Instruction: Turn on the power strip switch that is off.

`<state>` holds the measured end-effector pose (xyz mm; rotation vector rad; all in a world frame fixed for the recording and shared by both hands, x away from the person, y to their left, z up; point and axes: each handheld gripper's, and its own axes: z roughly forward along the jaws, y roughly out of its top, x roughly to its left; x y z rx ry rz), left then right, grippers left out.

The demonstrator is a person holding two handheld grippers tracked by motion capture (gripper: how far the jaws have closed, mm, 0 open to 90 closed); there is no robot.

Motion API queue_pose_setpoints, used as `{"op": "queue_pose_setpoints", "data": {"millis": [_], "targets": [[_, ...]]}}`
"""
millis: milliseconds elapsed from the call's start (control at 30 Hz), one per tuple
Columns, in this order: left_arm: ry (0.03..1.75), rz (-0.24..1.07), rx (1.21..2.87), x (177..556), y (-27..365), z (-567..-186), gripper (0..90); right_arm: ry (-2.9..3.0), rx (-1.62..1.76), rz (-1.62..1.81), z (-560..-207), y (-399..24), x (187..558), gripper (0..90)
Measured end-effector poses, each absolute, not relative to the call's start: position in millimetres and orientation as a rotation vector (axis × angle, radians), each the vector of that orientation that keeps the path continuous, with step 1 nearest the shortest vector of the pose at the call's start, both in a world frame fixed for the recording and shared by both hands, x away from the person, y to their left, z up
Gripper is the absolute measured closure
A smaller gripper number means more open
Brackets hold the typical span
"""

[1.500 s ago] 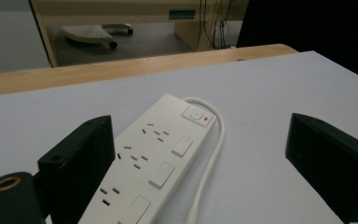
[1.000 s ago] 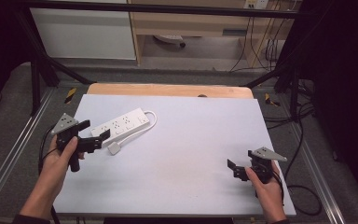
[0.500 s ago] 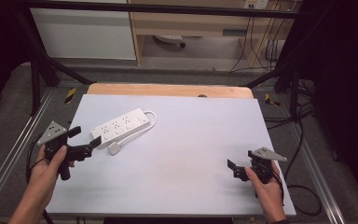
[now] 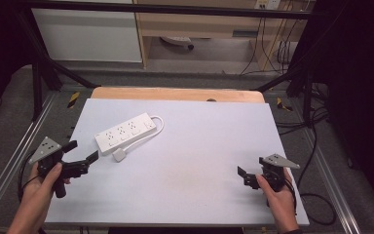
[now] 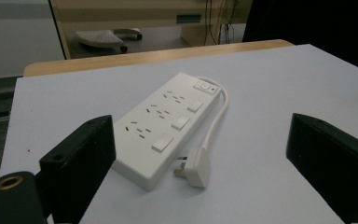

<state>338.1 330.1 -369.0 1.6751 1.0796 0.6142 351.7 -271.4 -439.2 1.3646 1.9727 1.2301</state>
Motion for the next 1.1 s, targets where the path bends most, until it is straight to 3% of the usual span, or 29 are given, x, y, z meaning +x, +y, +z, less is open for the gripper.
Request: {"op": "queue_pose_setpoints", "data": {"millis": [533,1100], "targets": [[1.078,0.579,1.723,325.1,323.7,-397.0,8.2,1.973,1.368,1.227,-439.6,-271.3,352.0,3.0],[1.065,0.496,1.893,319.1,291.4,-432.9,8.6,1.995,1.38,1.197,-443.3,-270.6,354.5,2.7]]}}
